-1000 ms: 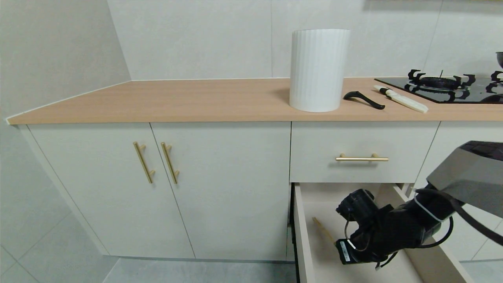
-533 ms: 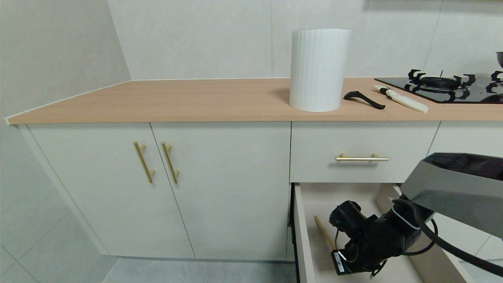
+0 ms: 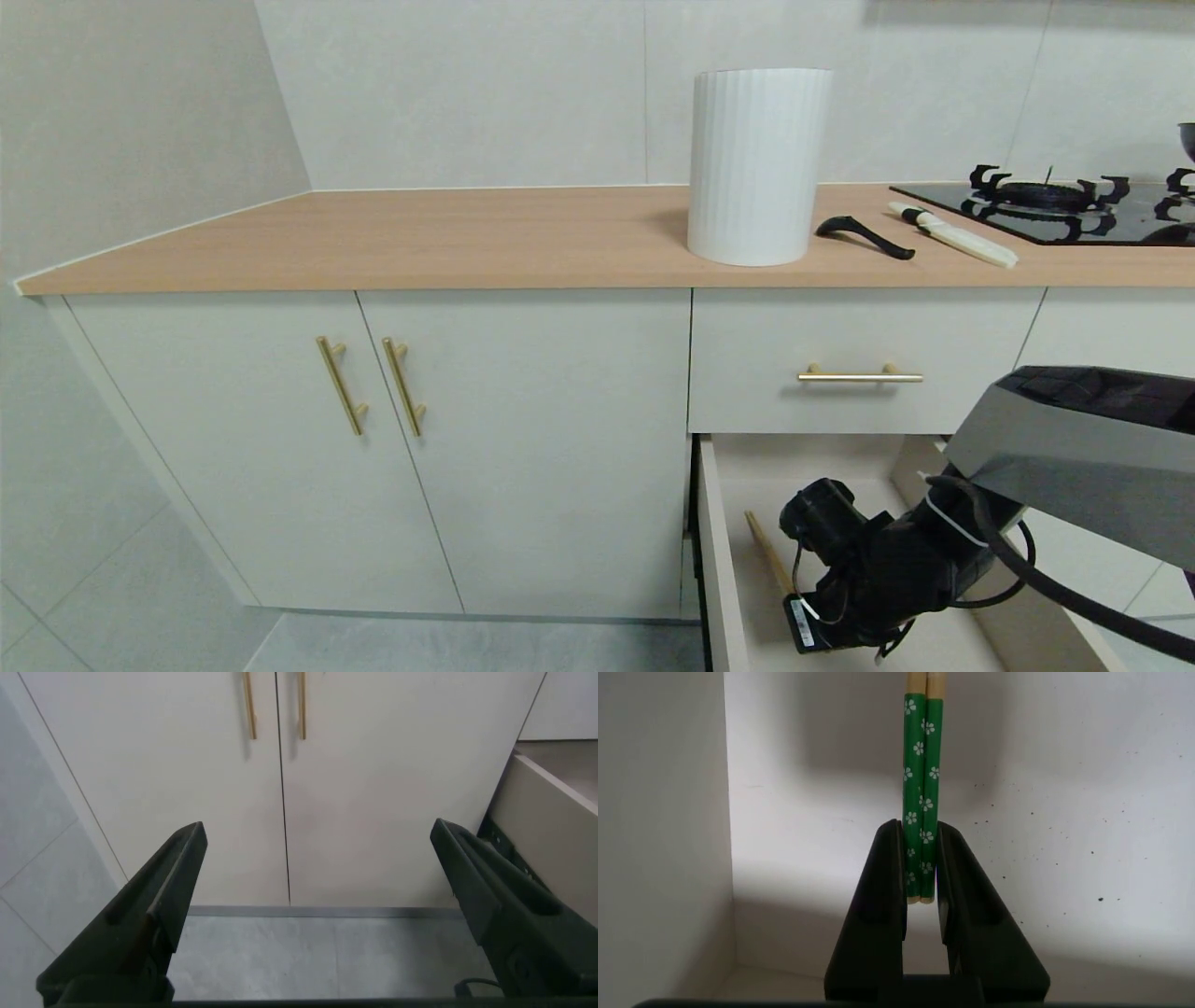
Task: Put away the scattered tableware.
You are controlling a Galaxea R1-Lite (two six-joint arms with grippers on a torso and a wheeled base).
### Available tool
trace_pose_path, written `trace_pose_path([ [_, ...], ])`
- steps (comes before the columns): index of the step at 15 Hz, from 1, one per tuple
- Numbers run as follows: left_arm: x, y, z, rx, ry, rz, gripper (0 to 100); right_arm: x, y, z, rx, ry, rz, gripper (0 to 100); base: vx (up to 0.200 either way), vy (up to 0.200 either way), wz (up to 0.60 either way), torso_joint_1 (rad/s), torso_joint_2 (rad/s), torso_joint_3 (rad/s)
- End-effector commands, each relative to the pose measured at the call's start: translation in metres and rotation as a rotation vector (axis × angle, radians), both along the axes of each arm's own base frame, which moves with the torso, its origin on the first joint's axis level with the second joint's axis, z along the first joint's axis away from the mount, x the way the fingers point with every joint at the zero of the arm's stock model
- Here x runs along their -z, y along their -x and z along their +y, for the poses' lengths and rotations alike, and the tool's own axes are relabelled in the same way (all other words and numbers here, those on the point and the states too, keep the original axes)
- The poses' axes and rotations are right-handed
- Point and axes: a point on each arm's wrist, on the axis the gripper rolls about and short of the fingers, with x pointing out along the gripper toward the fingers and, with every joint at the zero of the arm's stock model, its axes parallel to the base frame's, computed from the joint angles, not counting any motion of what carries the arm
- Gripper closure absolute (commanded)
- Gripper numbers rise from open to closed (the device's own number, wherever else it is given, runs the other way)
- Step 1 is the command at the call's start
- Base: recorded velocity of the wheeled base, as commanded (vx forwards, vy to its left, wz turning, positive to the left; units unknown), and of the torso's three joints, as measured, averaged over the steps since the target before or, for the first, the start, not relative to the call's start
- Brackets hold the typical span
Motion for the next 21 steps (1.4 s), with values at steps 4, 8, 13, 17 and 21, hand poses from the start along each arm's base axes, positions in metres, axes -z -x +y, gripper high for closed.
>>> trace_pose_path([
  [4, 0.0, 0.0, 0.0, 0.0, 0.0, 0.0, 0, 0.0, 0.0, 0.0, 0.0, 0.0, 0.0, 0, 0.0, 0.0, 0.0, 0.0, 0.0, 0.0],
  [8, 0.0, 0.0, 0.0, 0.0, 0.0, 0.0, 0, 0.0, 0.0, 0.0, -0.001, -0.002, -0.001, 0, 0.0, 0.0, 0.0, 0.0, 0.0, 0.0],
  [13, 0.0, 0.0, 0.0, 0.0, 0.0, 0.0, 0, -0.008, 0.001, -0.001, 0.005, -0.004, -0.019, 0, 0.0, 0.0, 0.0, 0.0, 0.0, 0.0],
  [17, 0.0, 0.0, 0.0, 0.0, 0.0, 0.0, 0, -0.075, 0.009, -0.009, 0.027, -0.092, -0.178, 0, 0.0, 0.0, 0.0, 0.0, 0.0, 0.0],
  [21, 0.0, 0.0, 0.0, 0.0, 0.0, 0.0, 0, -0.135, 0.018, -0.035, 0.066, -0.14, -0.359, 0, 0.0, 0.0, 0.0, 0.0, 0.0, 0.0],
])
